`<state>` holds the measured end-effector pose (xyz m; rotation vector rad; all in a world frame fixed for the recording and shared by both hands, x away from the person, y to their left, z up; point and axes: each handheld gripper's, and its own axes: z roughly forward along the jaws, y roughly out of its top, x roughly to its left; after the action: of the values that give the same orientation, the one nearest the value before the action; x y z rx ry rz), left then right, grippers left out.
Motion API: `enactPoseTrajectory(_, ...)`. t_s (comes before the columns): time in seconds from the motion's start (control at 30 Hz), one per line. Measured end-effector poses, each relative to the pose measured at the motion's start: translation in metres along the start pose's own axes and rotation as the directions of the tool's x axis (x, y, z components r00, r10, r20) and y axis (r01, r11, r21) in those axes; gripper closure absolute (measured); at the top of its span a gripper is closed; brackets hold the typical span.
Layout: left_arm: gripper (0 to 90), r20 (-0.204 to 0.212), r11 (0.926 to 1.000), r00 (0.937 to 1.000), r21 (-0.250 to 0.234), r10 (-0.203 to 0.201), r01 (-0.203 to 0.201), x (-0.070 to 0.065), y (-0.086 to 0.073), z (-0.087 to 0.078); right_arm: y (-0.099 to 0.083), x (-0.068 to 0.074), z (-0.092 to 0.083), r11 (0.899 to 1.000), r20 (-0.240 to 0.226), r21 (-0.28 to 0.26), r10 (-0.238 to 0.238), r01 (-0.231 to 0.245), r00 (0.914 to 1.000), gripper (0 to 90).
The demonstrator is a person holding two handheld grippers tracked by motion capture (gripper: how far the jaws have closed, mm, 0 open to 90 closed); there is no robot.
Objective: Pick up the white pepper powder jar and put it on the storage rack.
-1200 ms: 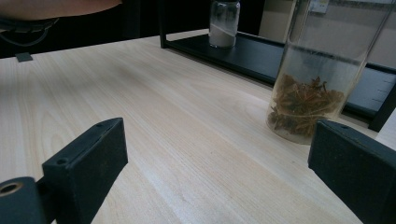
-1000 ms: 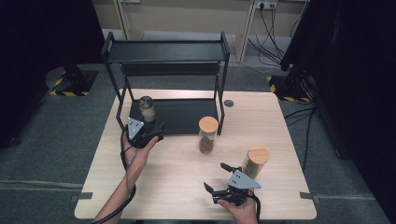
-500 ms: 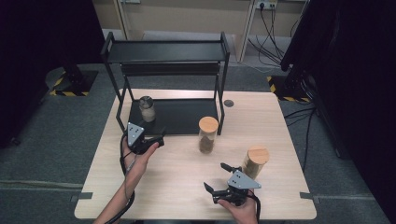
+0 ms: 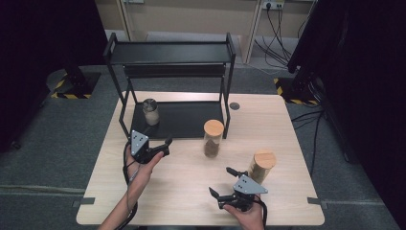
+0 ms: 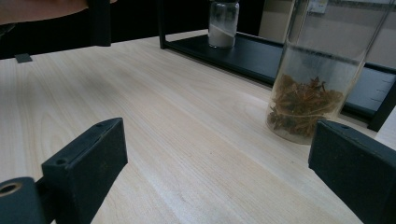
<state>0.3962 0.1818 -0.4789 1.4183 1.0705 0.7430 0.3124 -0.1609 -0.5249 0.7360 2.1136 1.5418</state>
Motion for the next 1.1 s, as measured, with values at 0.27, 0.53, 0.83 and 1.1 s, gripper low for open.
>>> enactPoseTrajectory(0.27, 8.1, 0.035, 0.9998, 0.9994, 0.016, 0.009, -0.009, -0.007, -0.007, -0.011, 0.0, 0.0, 0.0, 1.0, 0.0, 0.001, 0.0, 0.0, 1.0, 4.7)
enactPoseTrajectory(0.53, 8.1, 0.051, 0.9996, 0.9986, 0.024, 0.01, -0.011, -0.014, -0.012, -0.02, 0.0, 0.0, 0.0, 1.0, 0.001, 0.0, 0.0, 0.0, 1.0, 4.7)
enactPoseTrajectory(0.83, 8.1, 0.08, 0.9994, 0.9968, 0.034, -0.002, 0.0, -0.023, -0.019, -0.031, 0.0, 0.0, 0.0, 1.0, 0.002, -0.001, -0.001, 0.001, 1.0, 4.6)
enactPoseTrajectory(1.1, 8.1, 0.112, 0.9988, 0.9936, 0.048, -0.017, 0.011, -0.032, -0.028, -0.039, 0.0, 0.0, 0.0, 1.0, 0.002, -0.001, 0.0, 0.0, 1.0, 4.6)
